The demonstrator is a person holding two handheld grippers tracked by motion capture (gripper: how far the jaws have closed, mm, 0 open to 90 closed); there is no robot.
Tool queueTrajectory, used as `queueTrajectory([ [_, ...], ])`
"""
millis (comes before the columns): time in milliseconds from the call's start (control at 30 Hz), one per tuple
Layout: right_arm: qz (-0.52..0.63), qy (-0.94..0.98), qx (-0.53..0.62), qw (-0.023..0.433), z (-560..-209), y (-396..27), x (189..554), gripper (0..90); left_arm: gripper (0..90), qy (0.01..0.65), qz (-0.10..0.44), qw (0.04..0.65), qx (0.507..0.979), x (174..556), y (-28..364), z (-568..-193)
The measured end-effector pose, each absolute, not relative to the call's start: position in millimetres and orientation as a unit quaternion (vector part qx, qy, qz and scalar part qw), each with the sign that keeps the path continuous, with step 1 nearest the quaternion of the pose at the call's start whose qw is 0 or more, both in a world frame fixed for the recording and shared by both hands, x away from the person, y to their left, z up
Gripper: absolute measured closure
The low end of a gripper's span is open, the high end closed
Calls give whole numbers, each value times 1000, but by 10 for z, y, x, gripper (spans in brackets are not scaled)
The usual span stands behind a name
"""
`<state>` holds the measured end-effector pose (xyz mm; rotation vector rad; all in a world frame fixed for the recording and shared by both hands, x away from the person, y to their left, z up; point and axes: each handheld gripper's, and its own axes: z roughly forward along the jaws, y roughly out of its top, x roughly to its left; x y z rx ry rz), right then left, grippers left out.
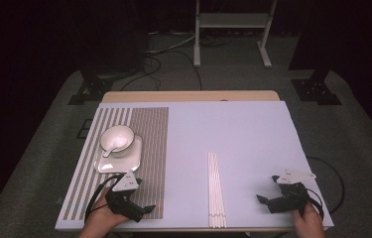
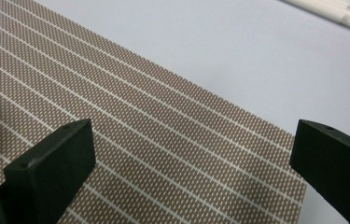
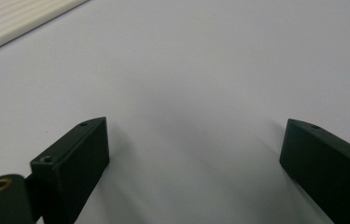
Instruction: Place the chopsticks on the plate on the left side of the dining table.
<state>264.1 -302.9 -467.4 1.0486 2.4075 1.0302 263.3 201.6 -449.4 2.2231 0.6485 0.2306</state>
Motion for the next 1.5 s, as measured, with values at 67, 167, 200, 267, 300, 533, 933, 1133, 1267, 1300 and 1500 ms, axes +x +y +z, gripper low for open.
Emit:
queueTrajectory([
  [67, 361, 842, 367, 160, -4674, -3030, 2641, 67, 0, 257, 89, 399, 876, 2637, 2004, -4479],
  [167, 361, 843, 367, 160, -4674, -3030, 2641, 67, 0, 256, 86, 402, 875, 2641, 1980, -4460],
  [200, 361, 842, 367, 160, -4674, -3030, 2641, 67, 0, 254, 85, 402, 876, 2644, 1970, -4456],
  [267, 361, 842, 367, 160, -4675, -3030, 2641, 67, 0, 256, 84, 403, 874, 2648, 1950, -4449],
  [300, 361, 842, 367, 160, -4675, -3030, 2641, 67, 0, 255, 84, 404, 874, 2652, 1941, -4442],
  [533, 362, 842, 367, 160, -4676, -3030, 2639, 67, 0, 250, 82, 414, 871, 2669, 1863, -4396],
  [933, 362, 842, 367, 160, -4676, -3030, 2638, 67, 0, 246, 89, 422, 868, 2687, 1756, -4317],
  [1133, 362, 842, 367, 160, -4677, -3030, 2637, 67, 0, 244, 89, 425, 867, 2690, 1717, -4293],
  [1267, 362, 842, 367, 160, -4677, -3030, 2637, 67, 0, 241, 88, 427, 867, 2694, 1672, -4280],
  [1300, 362, 842, 367, 160, -4677, -3030, 2637, 67, 0, 241, 88, 427, 867, 2694, 1672, -4280],
  [1500, 362, 842, 367, 160, -4677, -3030, 2637, 67, 0, 237, 85, 430, 867, 2698, 1612, -4260],
])
